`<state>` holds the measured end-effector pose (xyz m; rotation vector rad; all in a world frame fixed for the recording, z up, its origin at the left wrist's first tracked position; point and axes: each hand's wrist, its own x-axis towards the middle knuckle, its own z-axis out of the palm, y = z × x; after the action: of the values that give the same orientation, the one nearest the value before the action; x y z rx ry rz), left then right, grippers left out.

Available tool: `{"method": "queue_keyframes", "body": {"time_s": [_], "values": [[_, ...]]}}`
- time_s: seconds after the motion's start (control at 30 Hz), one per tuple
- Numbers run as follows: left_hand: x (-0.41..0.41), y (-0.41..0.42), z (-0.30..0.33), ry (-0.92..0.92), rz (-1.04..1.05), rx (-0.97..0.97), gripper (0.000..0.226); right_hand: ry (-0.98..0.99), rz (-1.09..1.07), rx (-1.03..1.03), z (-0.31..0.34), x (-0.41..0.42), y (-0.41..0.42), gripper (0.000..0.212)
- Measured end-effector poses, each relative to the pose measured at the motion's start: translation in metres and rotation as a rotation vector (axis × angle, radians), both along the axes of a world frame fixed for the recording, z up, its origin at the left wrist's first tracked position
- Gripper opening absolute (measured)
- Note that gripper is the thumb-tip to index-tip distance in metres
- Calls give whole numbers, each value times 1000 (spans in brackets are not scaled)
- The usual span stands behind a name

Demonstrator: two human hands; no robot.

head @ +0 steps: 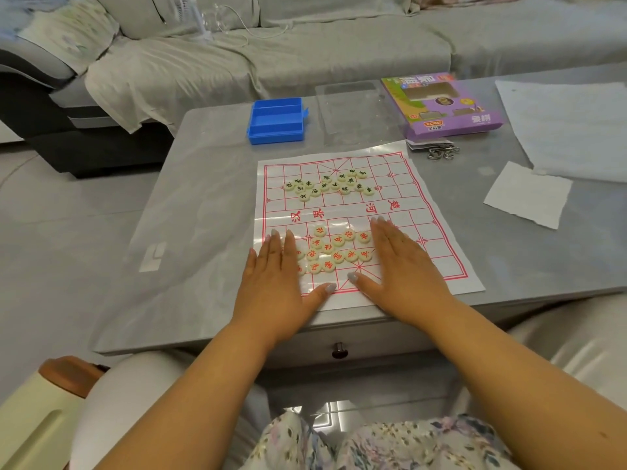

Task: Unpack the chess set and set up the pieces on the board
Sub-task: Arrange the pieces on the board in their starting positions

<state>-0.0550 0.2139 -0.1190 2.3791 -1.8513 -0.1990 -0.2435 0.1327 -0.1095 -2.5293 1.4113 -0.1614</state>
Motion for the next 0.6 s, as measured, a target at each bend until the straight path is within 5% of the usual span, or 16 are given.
{"method": "queue_keyframes", "body": {"time_s": [0.33,0.6], "values": [[7,4,0,266,112,-128,92,186,30,-1,-2,-22,-11,101],[4,8,7,330,128,-203,76,146,-41,-22,-5,-31,-15,95]]}}
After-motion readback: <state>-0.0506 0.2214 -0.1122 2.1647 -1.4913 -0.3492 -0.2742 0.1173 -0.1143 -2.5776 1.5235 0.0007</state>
